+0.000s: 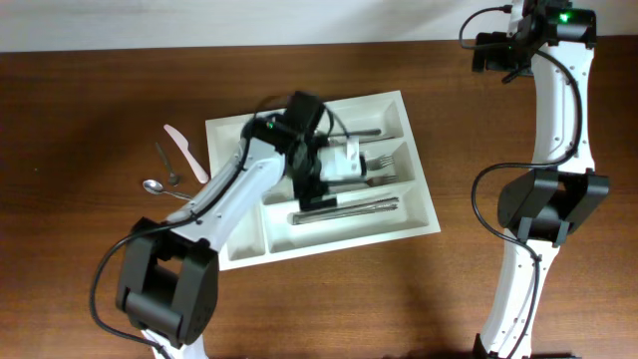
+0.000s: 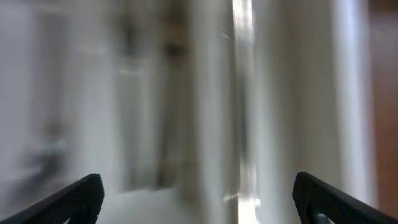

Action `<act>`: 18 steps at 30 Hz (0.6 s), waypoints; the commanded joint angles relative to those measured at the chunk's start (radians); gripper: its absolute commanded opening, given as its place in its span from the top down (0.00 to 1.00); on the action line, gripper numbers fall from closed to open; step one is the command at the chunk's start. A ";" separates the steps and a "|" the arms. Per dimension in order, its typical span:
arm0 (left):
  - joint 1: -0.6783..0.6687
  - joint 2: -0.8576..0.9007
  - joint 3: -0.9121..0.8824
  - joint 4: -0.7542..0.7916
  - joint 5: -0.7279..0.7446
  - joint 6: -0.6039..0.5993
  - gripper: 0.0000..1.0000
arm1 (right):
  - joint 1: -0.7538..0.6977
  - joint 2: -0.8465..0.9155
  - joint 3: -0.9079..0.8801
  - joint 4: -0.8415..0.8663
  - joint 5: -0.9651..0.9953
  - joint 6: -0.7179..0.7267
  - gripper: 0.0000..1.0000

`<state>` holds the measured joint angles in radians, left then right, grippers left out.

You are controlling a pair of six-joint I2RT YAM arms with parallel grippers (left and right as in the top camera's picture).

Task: Pack container
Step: 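Carry the tongs into the tray's bottom compartment and release them, then move the left gripper back over the small ornate fork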

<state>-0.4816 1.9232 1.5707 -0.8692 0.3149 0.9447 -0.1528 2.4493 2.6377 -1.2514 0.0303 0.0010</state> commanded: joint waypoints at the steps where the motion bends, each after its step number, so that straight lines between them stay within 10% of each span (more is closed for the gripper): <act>1: 0.053 -0.001 0.140 0.026 -0.269 -0.138 0.01 | 0.002 -0.006 0.014 0.002 0.016 0.008 0.01; 10: 0.331 0.021 0.182 0.095 -0.542 -0.599 0.01 | 0.002 -0.006 0.014 0.002 0.016 0.008 0.01; 13: 0.456 0.043 0.182 0.054 -0.473 -0.853 0.01 | 0.002 -0.006 0.014 0.002 0.016 0.008 0.01; 18: 0.594 0.064 0.182 -0.032 -0.237 -0.888 0.01 | 0.002 -0.006 0.014 0.002 0.016 0.008 0.01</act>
<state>0.0578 1.9667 1.7477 -0.8688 -0.0914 0.2054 -0.1528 2.4493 2.6377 -1.2514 0.0303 0.0010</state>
